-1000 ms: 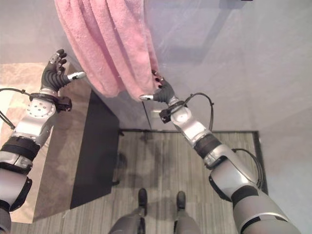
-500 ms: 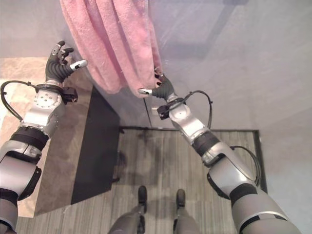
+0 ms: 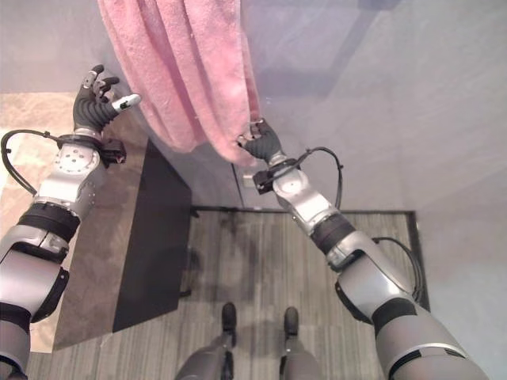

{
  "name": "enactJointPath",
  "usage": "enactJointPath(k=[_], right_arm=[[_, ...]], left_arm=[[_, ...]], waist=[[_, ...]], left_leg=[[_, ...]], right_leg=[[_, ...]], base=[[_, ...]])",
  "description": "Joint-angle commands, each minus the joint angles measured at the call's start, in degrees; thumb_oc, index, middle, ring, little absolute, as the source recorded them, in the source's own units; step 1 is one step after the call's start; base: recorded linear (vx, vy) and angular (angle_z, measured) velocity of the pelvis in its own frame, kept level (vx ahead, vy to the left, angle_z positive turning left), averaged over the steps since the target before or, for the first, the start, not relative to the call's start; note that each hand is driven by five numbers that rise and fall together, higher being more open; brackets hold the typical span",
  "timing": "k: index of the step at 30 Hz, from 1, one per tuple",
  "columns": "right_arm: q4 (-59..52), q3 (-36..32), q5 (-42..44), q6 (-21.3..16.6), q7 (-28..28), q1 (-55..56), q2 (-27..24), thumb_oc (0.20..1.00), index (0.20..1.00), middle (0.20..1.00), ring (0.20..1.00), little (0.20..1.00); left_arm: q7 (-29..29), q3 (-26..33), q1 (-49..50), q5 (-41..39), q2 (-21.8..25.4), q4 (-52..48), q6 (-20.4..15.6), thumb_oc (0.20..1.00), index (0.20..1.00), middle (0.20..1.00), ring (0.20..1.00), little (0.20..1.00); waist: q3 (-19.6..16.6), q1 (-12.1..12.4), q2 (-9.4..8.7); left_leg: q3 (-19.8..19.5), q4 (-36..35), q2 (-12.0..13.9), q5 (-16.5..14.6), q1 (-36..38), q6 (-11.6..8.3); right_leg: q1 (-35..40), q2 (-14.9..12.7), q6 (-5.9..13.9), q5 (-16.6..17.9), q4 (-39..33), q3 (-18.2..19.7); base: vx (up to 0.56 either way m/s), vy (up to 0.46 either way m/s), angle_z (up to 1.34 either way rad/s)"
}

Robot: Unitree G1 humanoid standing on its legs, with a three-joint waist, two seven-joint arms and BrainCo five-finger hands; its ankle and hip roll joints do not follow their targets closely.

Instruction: Put brush and paste in cup on sink, flatten towel.

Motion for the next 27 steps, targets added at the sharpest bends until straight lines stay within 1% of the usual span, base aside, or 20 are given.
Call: enactJointPath(k=[1,3,4,6,7,9,10,11,12,13,18,20,21,23,25,26,27], right_arm=[[0.3,-0.5,1.1,-4.4,0.3,-4.2,1.6,0.347,0.347,0.347,0.347,0.347],[0.2,-0.5,1.3,-4.5,0.4,-4.0,1.8,0.338,0.338,0.338,0.338,0.338],[0.1,-0.4,1.3,-4.5,0.4,-3.9,1.9,0.31,0.31,0.31,0.31,0.31],[-0.3,-0.4,1.4,-4.7,0.4,-3.8,1.9,0.282,0.282,0.282,0.282,0.282],[-0.3,-0.4,1.4,-4.7,0.4,-3.8,1.9,0.282,0.282,0.282,0.282,0.282],[-1.3,-0.4,1.5,-4.9,0.5,-3.7,1.8,0.228,0.228,0.228,0.228,0.228],[-1.6,-0.5,1.4,-5.0,0.5,-3.5,1.8,0.225,0.225,0.225,0.225,0.225],[-1.9,-0.6,1.5,-5.1,0.6,-3.3,1.8,0.225,0.225,0.225,0.225,0.225],[-2.2,-0.6,1.5,-5.2,0.6,-3.0,1.9,0.222,0.222,0.222,0.222,0.222],[-2.8,-0.6,1.5,-5.2,0.7,-2.6,1.8,0.219,0.219,0.219,0.219,0.219],[-3.4,-0.9,0.9,-5.1,0.8,-1.6,1.3,0.231,0.231,0.231,0.231,0.231],[-3.7,-1.1,0.9,-5.1,0.8,-1.2,1.0,0.222,0.222,0.222,0.222,0.222],[-3.9,-1.4,0.8,-5.1,0.8,-0.6,0.5,0.222,0.222,0.222,0.222,0.222],[-3.9,-1.4,0.8,-5.1,0.8,-0.6,0.5,0.206,0.206,0.206,0.206,0.206],[-4.3,-1.7,0.6,-5.0,0.9,0.1,0.0,0.2,0.2,0.2,0.2,0.2],[-4.9,-2.2,0.2,-5.0,0.7,0.6,-0.7,0.2,0.2,0.2,0.2,0.2],[-5.6,-2.5,-0.1,-5.1,0.7,1.0,-1.1,0.2,0.2,0.2,0.2,0.2]], left_arm=[[-4.0,-5.0,-12.0,-0.7,-4.7,5.0,-1.9,1.0,1.0,1.0,1.0,1.0],[-4.2,-5.3,-12.3,-0.7,-5.1,5.1,-1.9,1.0,1.0,1.0,1.0,1.0],[-4.3,-5.4,-12.4,-0.7,-5.2,5.2,-1.9,1.0,1.0,1.0,1.0,1.0],[-4.5,-5.6,-12.7,-0.7,-5.5,5.0,-2.0,1.0,1.0,1.0,1.0,1.0],[-4.5,-5.6,-12.7,-0.7,-5.5,5.0,-2.0,1.0,1.0,1.0,1.0,1.0],[-4.6,-5.9,-13.1,-0.6,-5.8,4.6,-2.2,1.0,1.0,1.0,1.0,1.0],[-4.7,-5.8,-13.0,-0.6,-5.8,4.4,-2.2,0.853,0.853,0.853,0.853,0.853],[-4.9,-5.8,-12.9,-0.8,-5.9,4.3,-2.3,0.661,0.661,0.661,0.661,0.661],[-4.9,-5.9,-12.8,-0.8,-6.0,4.4,-2.3,0.42,0.42,0.42,0.42,0.42],[-4.9,-5.6,-12.6,-1.0,-6.1,4.4,-2.4,0.2,0.2,0.2,0.2,0.2],[-4.8,-4.7,-11.9,-1.2,-6.0,4.3,-2.4,0.2,0.2,0.2,0.2,0.2],[-4.8,-4.3,-11.3,-1.3,-5.7,3.4,-2.6,0.2,0.2,0.2,0.2,0.2],[-4.7,-4.2,-10.5,-1.1,-5.3,2.2,-2.7,0.228,0.228,0.228,0.228,0.228],[-4.7,-4.2,-10.5,-1.1,-5.3,2.2,-2.7,0.25,0.25,0.25,0.25,0.25],[-4.8,-3.9,-9.3,-1.3,-4.8,0.3,-2.9,0.228,0.228,0.228,0.228,0.228],[-4.8,-3.5,-8.0,-1.3,-3.8,-1.4,-3.2,0.253,0.253,0.253,0.253,0.253],[-4.8,-3.4,-7.2,-1.2,-3.2,-2.7,-3.4,0.203,0.203,0.203,0.203,0.203]], waist=[[0.1,-2.8,-0.76],[0.0,-3.0,-0.69],[0.0,-3.0,-0.63],[0.0,-3.1,-0.58],[0.0,-3.1,-0.58],[-0.1,-3.4,-0.41],[-0.2,-3.4,-0.35],[-0.2,-3.4,-0.29],[-0.3,-3.5,-0.23],[-0.3,-3.5,-0.19],[-0.4,-3.5,-0.09],[-0.4,-3.4,-0.02],[-0.5,-3.3,0.11],[-0.5,-3.3,0.12],[-0.5,-3.1,0.23],[-0.6,-2.8,0.38],[-0.7,-2.7,0.46]], left_leg=[[0.8,0.0,1.0,1.1,-2.2,-4.37],[0.9,0.0,1.1,1.1,-2.3,-4.38],[0.9,0.0,1.1,1.1,-2.3,-4.39],[1.0,0.0,1.1,1.1,-2.3,-4.44],[1.0,0.0,1.1,1.1,-2.3,-4.44],[1.2,0.0,1.1,1.0,-2.4,-4.43],[1.2,0.0,1.1,1.0,-2.4,-4.43],[1.2,0.0,1.1,1.0,-2.4,-4.41],[1.2,0.0,1.1,1.0,-2.3,-4.41],[1.3,0.0,1.1,1.0,-2.3,-4.41],[1.3,0.0,1.2,0.8,-2.1,-4.33],[1.3,0.0,1.2,0.8,-2.0,-4.32],[1.2,0.0,1.2,0.8,-2.0,-4.29],[1.2,0.0,1.2,0.8,-2.0,-4.29],[1.0,0.0,1.2,0.8,-1.9,-4.29],[0.9,0.0,1.2,0.8,-1.7,-4.32],[0.8,0.0,1.2,0.7,-1.6,-4.3]], right_leg=[[-0.9,-10.7,7.54,7.4,0.0,0.5],[-1.0,-10.7,7.54,7.4,-0.1,0.6],[-1.0,-10.7,7.53,7.3,-0.1,0.6],[-1.1,-10.7,7.54,7.3,-0.1,0.7],[-1.1,-10.7,7.54,7.3,-0.1,0.7],[-1.3,-10.6,7.56,7.4,-0.1,0.8],[-1.3,-10.7,7.57,7.3,-0.1,0.8],[-1.4,-10.6,7.57,7.3,-0.1,0.9],[-1.4,-10.6,7.54,7.2,-0.1,0.9],[-1.3,-10.6,7.51,7.1,-0.1,1.0],[-1.1,-10.6,7.43,6.9,-0.1,1.1],[-1.1,-10.6,7.42,6.8,-0.1,1.0],[-1.0,-10.6,7.37,6.6,-0.1,1.0],[-1.0,-10.6,7.36,6.6,-0.1,1.0],[-0.7,-10.6,7.31,6.3,-0.1,0.8],[-0.4,-10.5,7.21,5.9,0.0,0.6],[-0.2,-10.5,7.16,5.7,0.1,0.5]], base=[[0.0,0.0,0.0],[0.0,0.0,0.0],[0.0,0.0,0.0],[0.01,0.0,-0.05],[0.0,-0.002,-0.1],[0.01,0.004,-0.13],[0.02,0.003,-0.11],[0.02,0.002,-0.06],[0.0,0.0,0.0],[0.0,0.0,0.0],[0.0,0.0,0.0],[0.0,0.0,0.0],[0.0,0.0,0.0],[0.0,0.0,0.0],[0.0,0.0,0.0],[0.0,0.0,0.0],[0.0,0.0,0.0]])
